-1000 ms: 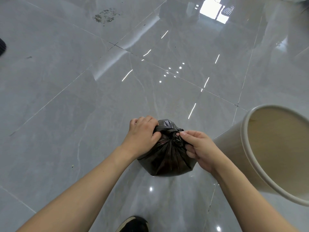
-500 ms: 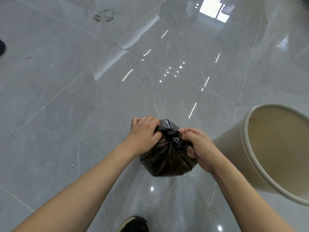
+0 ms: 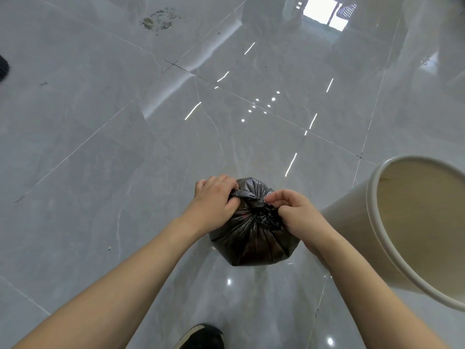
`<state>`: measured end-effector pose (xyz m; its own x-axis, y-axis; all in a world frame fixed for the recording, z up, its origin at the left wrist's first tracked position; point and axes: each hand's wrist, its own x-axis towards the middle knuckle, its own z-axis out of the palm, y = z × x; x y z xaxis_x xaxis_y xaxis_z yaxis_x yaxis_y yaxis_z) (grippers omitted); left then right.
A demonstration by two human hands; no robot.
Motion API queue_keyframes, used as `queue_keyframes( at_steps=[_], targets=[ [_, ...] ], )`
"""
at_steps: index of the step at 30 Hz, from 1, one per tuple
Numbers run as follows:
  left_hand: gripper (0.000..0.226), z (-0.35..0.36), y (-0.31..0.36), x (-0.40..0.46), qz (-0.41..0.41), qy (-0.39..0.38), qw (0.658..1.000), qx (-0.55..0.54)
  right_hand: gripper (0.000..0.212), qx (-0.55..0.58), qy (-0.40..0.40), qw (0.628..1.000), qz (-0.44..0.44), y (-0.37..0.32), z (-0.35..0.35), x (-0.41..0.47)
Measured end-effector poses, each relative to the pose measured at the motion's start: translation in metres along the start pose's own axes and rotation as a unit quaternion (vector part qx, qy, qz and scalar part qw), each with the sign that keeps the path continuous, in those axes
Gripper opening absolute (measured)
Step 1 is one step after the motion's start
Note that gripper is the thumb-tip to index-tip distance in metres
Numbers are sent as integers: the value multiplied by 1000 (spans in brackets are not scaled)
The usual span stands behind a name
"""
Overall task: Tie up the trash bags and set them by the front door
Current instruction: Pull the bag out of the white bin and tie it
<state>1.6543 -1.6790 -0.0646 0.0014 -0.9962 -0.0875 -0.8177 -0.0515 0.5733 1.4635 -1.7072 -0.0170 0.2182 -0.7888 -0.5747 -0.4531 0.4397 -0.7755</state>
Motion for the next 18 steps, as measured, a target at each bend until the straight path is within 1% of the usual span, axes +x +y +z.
queue_keyframes(
  at_steps=[2,3,6,8,11,14,18],
  targets=[
    [9,0,2,2,1,-3,1000,-4,40,-47,9,999,-12,0,1,1],
    [9,0,3,2,1,-4,1000,-6,39,-46,0,999,-11,-1,2,0],
    [8,0,3,4,-1,-3,1000,-8,35,25,-49,998,7,-6,1,0],
    [9,-2,1,3,-7,0,1000,-10,33,76,-64,995,15,-8,-1,1],
    [20,-10,-3,-5,-23,5,999,-48,38,80,-63,995,14,-8,-3,4],
    [32,-18,-6,-20,-31,33,995,-88,40,64,-55,996,14,-7,-2,3],
    [33,-16,-11,-40,-46,73,992,-95,43,39,-23,999,7,-4,1,5]
  ],
)
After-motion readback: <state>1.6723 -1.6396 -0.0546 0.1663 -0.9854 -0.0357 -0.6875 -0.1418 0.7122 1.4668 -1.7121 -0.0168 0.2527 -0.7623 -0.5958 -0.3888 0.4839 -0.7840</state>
